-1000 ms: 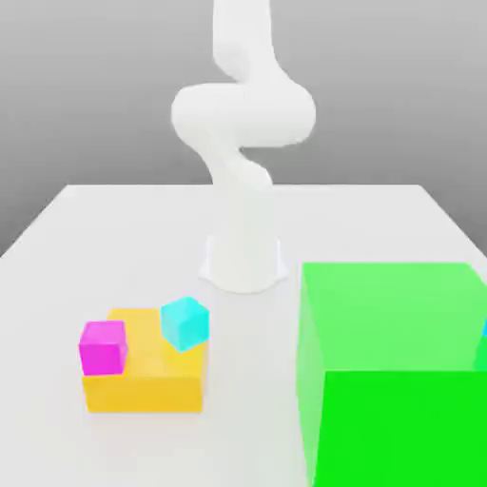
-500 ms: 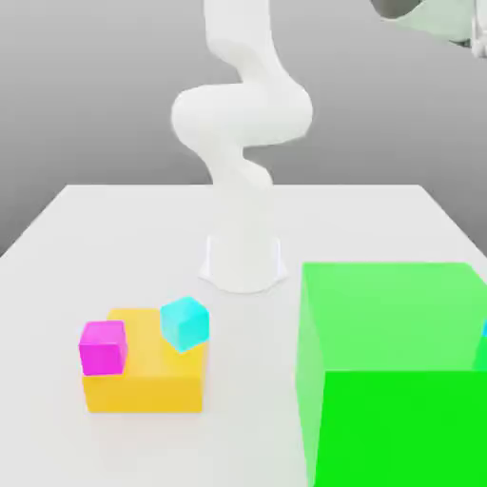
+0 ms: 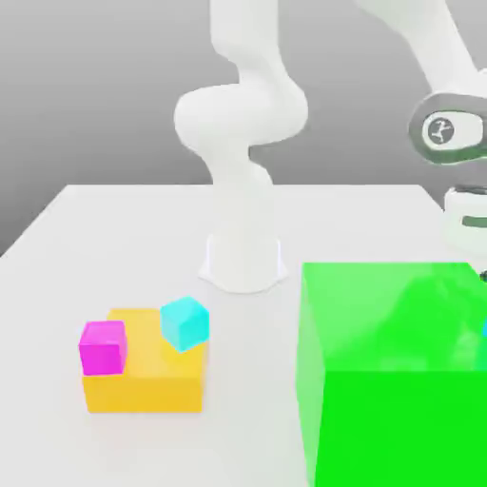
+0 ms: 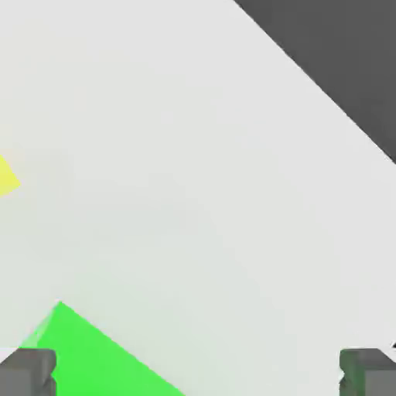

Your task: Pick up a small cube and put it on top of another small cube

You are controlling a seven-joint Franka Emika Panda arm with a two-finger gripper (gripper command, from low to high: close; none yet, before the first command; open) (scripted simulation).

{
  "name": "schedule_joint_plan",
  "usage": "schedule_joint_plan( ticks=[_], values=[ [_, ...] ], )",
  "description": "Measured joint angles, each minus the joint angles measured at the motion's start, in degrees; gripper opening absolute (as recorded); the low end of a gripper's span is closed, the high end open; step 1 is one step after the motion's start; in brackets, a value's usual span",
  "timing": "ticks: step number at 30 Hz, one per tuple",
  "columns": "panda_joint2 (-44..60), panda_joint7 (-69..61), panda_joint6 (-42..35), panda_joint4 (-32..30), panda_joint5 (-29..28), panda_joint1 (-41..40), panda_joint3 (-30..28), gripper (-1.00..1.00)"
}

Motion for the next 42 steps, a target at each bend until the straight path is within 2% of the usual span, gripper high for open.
schedule_joint_plan(
  ticks=[7, 9, 13, 14, 21, 27, 33, 37, 42],
  values=[
    [3.3, -14.5, 4.1, -8.2, 0.7, 2.5, 3.4, 0.0],
    [6.5, -12.5, 6.8, -8.1, -2.9, 4.0, 1.2, 0.0],
    [14.4, -7.0, 13.0, -6.5, -10.4, 10.7, -7.2, 0.0],
    [15.6, -6.4, 14.0, -6.3, -11.3, 11.9, -8.6, -1.0],
    [15.5, -6.5, 13.7, -6.3, -11.2, 11.8, -8.6, -1.0],
    [4.2, -15.5, 5.2, -8.8, 0.9, 7.1, -1.0, -1.0],
    [-4.2, -26.0, 8.0, -0.7, -1.1, 6.7, -1.5, -1.0],
    [-8.9, -36.3, 10.4, 4.7, -0.6, 6.8, -4.4, -1.0],
    [-12.5, -48.2, 5.1, 4.4, -1.6, -0.2, -14.3, -1.0]
  ],
)
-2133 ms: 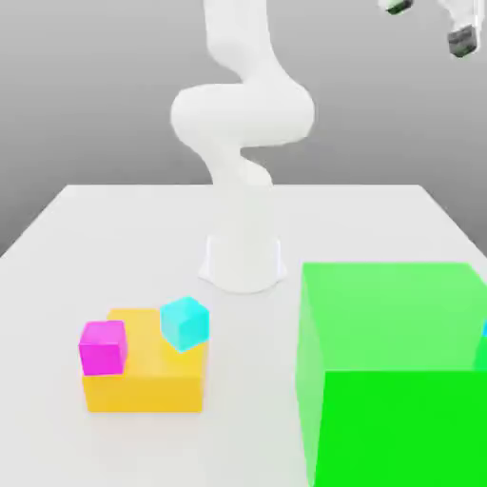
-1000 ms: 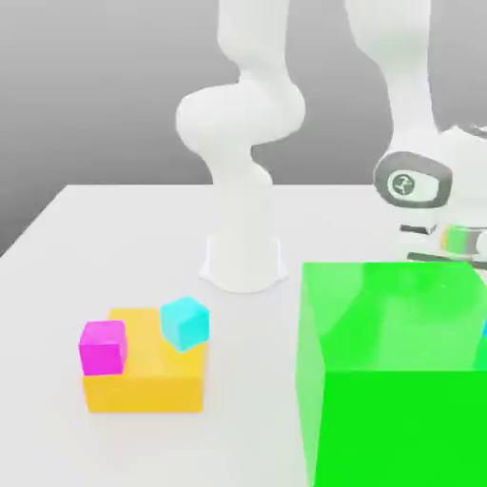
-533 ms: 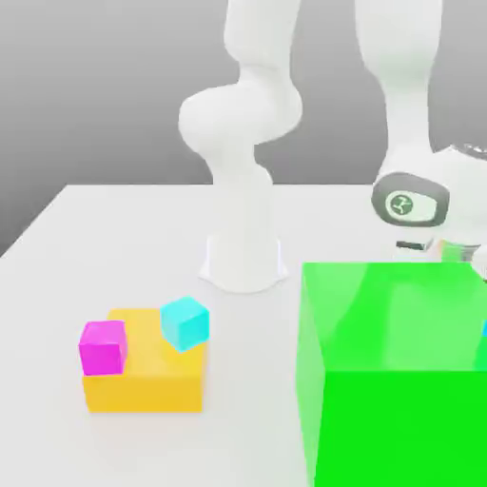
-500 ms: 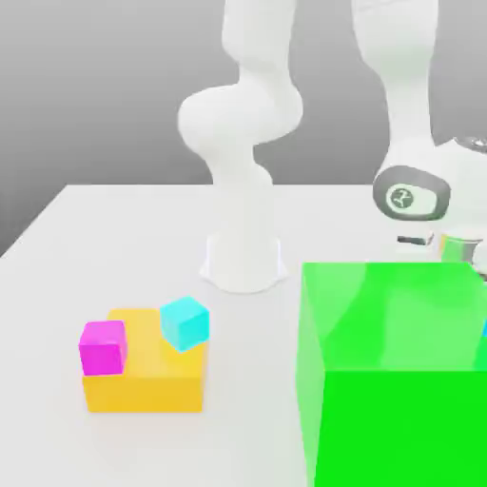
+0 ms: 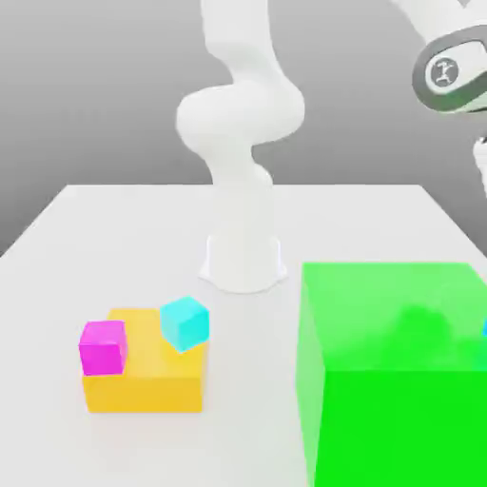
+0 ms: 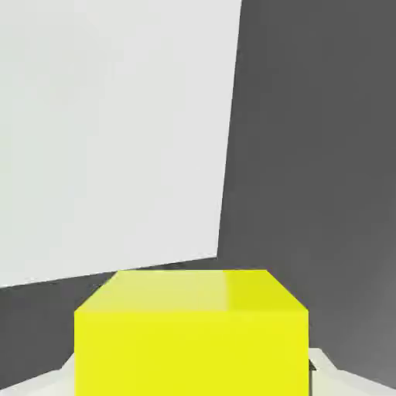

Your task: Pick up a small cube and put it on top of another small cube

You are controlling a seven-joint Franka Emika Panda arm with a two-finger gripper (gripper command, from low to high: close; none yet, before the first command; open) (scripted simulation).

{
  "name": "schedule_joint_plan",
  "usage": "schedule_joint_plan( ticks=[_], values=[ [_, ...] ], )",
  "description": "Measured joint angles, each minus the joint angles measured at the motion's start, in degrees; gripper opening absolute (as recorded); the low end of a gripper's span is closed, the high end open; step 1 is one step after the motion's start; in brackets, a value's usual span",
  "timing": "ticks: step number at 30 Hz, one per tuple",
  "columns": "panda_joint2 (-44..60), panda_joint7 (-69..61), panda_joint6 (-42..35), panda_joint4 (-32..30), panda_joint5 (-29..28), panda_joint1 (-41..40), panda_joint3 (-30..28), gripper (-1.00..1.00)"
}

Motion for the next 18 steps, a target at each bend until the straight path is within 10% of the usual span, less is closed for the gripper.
schedule_joint_plan(
  ticks=[18],
  values=[
    [-9.8, -32.4, -22.0, -6.8, -6.5, -25.6, -33.7, -1.0]
  ],
)
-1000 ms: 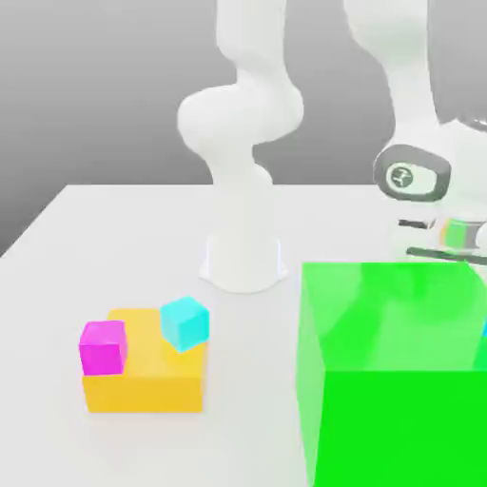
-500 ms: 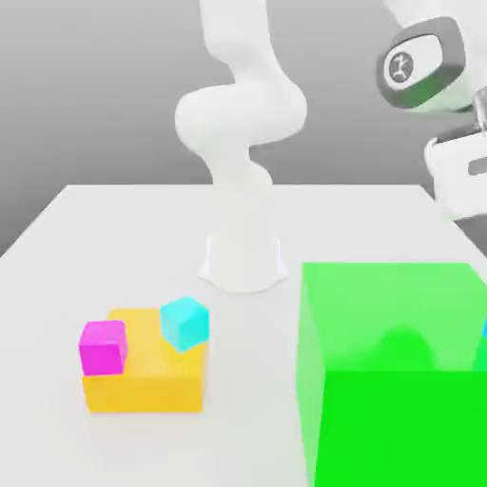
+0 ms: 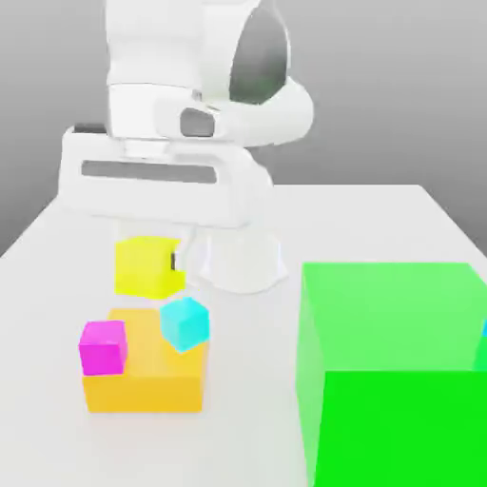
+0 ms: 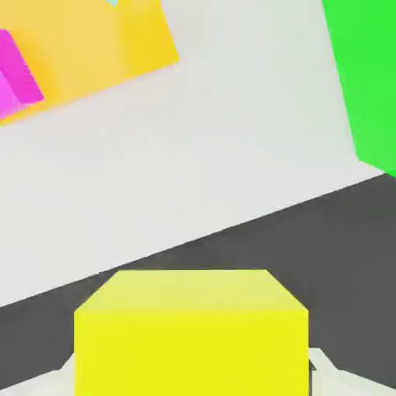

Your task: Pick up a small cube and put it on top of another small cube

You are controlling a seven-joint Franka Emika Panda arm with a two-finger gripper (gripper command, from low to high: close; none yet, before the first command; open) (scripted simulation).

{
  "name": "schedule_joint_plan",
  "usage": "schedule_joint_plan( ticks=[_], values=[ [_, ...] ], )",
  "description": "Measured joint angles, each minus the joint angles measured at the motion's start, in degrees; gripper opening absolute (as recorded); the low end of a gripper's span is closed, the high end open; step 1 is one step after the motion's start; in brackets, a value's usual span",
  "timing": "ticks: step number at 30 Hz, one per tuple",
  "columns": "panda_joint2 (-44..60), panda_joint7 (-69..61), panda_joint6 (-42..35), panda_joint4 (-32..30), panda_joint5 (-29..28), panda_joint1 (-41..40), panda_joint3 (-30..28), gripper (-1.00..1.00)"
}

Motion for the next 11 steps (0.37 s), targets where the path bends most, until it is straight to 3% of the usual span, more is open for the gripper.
schedule_joint_plan(
  ticks=[3, 7, 8, 11],
  values=[
    [3.1, -0.8, -1.5, -2.9, 0.4, -2.5, -3.5, -1.0],
    [10.9, -4.3, 6.7, -4.9, 4.9, -0.9, -6.1, -1.0],
    [12.3, -5.0, 8.2, -5.2, 5.9, -0.6, -6.4, 1.0],
    [12.3, -5.0, 8.2, -5.2, 5.9, -0.6, -6.4, 1.0]
  ],
)
